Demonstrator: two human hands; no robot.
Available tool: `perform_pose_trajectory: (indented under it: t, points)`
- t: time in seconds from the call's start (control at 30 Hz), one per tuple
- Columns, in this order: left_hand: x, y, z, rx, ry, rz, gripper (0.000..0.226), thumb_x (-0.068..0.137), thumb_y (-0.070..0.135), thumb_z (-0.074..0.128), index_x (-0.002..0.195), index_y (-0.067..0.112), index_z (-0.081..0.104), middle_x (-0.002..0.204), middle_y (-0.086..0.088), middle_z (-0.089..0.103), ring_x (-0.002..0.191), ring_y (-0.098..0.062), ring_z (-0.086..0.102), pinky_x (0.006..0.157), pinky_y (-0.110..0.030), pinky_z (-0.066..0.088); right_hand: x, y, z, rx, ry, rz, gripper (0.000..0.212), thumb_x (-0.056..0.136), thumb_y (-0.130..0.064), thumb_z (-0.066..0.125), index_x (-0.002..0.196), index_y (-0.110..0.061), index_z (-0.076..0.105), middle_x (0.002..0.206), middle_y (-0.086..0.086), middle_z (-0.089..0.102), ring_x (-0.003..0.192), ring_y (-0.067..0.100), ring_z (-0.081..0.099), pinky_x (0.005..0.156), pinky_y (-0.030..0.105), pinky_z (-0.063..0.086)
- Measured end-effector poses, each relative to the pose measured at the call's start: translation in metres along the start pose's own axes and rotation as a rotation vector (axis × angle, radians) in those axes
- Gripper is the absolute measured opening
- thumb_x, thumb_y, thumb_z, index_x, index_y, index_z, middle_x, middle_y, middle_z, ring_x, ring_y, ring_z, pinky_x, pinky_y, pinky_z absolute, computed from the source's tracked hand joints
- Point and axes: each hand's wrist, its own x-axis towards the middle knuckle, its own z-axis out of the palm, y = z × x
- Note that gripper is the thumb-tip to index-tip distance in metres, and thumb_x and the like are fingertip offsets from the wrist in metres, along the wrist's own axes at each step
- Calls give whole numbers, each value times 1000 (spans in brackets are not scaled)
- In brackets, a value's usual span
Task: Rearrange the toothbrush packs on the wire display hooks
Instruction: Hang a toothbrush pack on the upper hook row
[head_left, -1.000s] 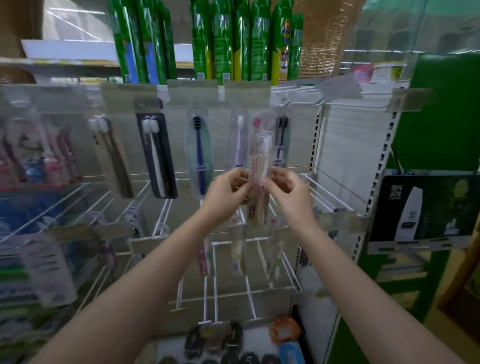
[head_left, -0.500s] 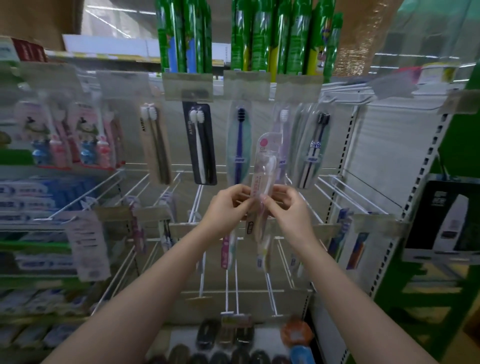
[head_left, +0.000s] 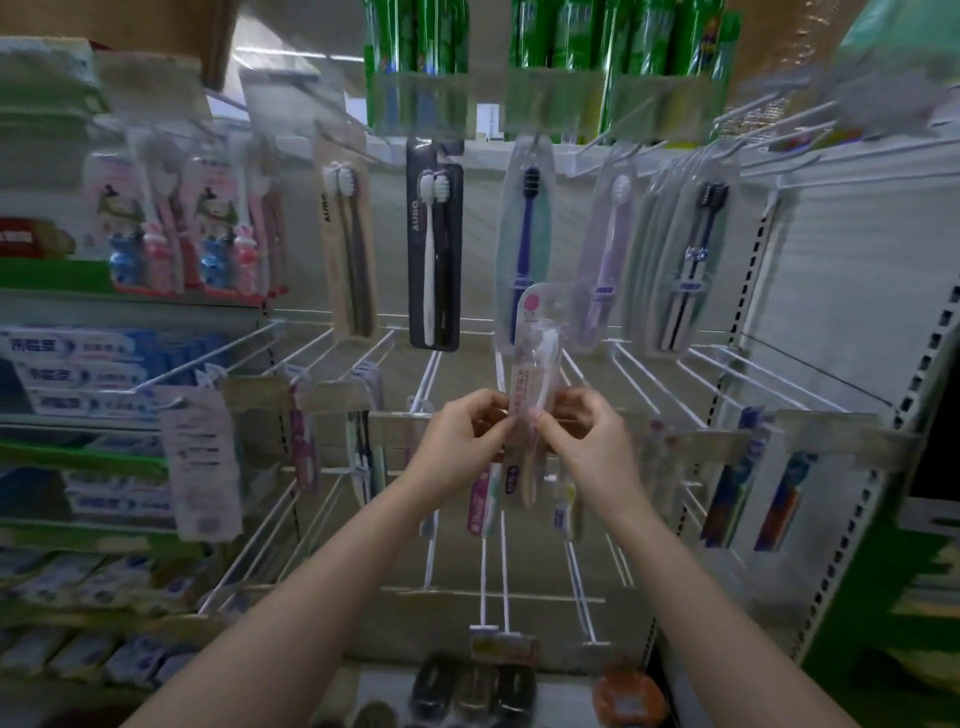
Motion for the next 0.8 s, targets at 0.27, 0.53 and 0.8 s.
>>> perform_pose_trajectory:
  t: [0.27,0.53,0.8]
  points:
    - [-20,-65,13,70,88,52,15,88,19,61,88,33,64,87,-4,71,82,-19,70,75,-45,59,-28,55,34,-29,143,-48,22,84,-21,69,103,-14,60,95,-4,68,88,8,66,78,23,53]
    - [-33,-127,26,59,129,149,15,93,14,57,98,28,59,84,4,69,80,-9,68,76,-36,58,-42,109,61,-1,158,-97,22,83,-28,71,101,-22,59,93,-10,68,84,-2,65,77,16,52]
    - [-38,-189,51,44,255,227,17,90,14,61,102,25,57,89,2,68,83,-13,68,73,-30,59,-50,167,77,38,157,-181,24,84,-18,70,104,-15,57,91,-9,67,81,-4,64,73,14,51]
